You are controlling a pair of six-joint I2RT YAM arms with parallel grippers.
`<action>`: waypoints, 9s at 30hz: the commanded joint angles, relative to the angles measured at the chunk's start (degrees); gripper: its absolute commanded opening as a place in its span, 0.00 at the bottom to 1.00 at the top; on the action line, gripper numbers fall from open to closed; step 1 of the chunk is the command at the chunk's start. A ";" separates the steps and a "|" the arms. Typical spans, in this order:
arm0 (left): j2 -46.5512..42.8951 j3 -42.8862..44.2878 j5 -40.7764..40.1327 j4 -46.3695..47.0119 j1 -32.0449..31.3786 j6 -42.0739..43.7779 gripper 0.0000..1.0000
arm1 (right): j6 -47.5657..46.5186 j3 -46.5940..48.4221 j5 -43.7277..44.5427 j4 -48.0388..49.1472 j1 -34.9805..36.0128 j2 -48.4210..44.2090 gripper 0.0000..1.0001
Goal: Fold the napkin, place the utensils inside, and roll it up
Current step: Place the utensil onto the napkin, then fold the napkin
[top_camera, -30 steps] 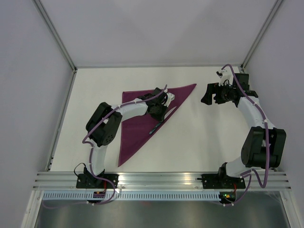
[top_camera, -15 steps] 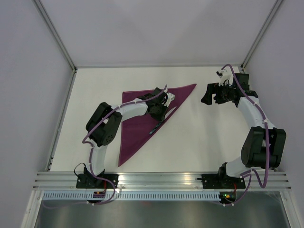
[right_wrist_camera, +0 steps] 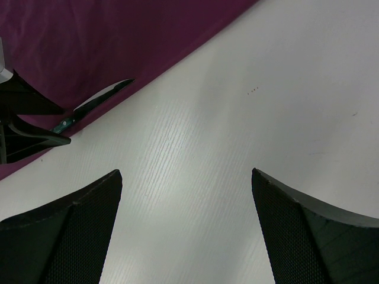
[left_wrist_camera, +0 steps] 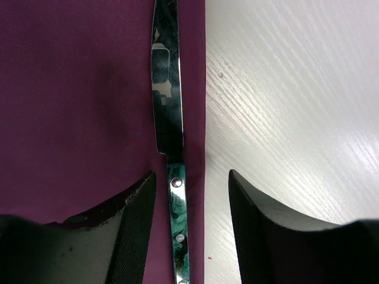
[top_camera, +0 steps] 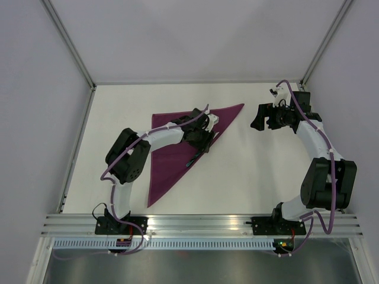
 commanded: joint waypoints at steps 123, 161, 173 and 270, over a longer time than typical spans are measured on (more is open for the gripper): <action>-52.39 4.70 -17.48 -21.29 19.17 -15.84 0.71 | -17.26 3.79 45.01 39.58 81.77 17.05 0.00; -46.41 2.86 -9.57 -15.23 20.93 -16.19 0.71 | -16.56 -4.12 40.97 34.04 42.73 15.10 0.00; -45.36 1.46 -7.81 -13.91 21.11 -16.45 0.71 | -16.47 -5.35 41.23 33.69 41.15 16.95 0.00; -43.69 -11.82 -1.48 -1.51 21.28 -19.61 0.74 | 35.83 33.41 3.79 19.62 5.29 49.30 0.11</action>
